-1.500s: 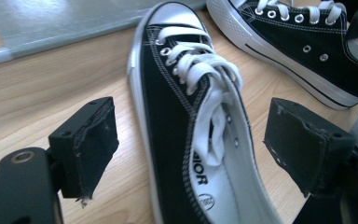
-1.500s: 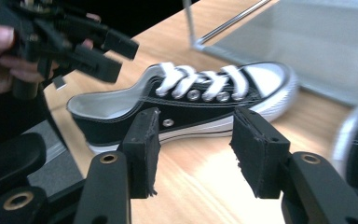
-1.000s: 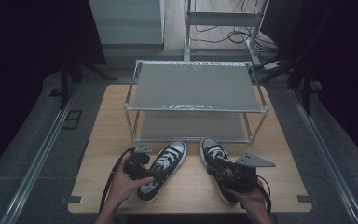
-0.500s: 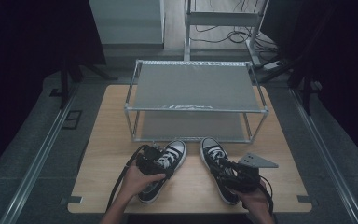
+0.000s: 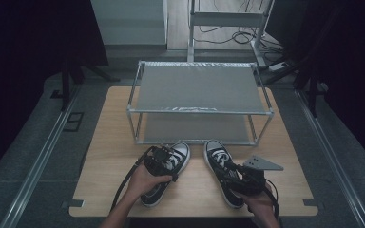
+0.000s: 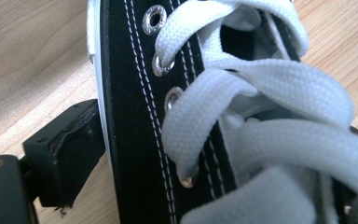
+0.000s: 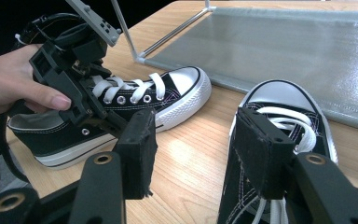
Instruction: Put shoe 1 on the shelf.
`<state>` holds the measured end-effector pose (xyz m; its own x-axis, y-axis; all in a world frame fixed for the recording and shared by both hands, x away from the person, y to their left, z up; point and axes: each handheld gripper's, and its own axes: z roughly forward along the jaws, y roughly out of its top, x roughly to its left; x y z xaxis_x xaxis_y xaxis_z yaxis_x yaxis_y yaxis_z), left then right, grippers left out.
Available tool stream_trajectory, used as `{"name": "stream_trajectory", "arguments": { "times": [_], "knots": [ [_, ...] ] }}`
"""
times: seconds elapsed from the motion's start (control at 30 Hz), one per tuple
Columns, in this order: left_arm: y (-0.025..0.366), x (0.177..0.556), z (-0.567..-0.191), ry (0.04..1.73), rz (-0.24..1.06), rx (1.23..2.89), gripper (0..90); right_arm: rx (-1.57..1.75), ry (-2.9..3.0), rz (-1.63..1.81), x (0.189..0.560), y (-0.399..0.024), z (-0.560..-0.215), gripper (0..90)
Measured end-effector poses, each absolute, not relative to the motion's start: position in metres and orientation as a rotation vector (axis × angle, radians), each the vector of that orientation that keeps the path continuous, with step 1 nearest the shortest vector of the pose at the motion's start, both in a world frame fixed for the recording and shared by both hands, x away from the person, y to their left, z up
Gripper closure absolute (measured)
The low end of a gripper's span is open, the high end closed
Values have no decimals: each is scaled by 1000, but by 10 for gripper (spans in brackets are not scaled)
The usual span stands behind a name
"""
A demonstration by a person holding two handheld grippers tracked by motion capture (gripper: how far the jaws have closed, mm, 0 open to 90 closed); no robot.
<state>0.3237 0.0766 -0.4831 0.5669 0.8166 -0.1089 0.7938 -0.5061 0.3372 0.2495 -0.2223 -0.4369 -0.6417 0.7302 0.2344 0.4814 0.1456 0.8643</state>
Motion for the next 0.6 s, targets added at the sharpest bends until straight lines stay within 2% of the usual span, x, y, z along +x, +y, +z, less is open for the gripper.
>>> {"name": "stream_trajectory", "arguments": {
  "times": [0.37, 0.6],
  "knots": [
    [84, 321, -481, 1267, 56, 2401, 108, 1198, 2173, 1496, 250, -225, -437, 481],
    [90, 313, -465, 1170, 41, 2359, 111, 1223, 2142, 1502, 251, -232, -436, 482]
  ]
}}
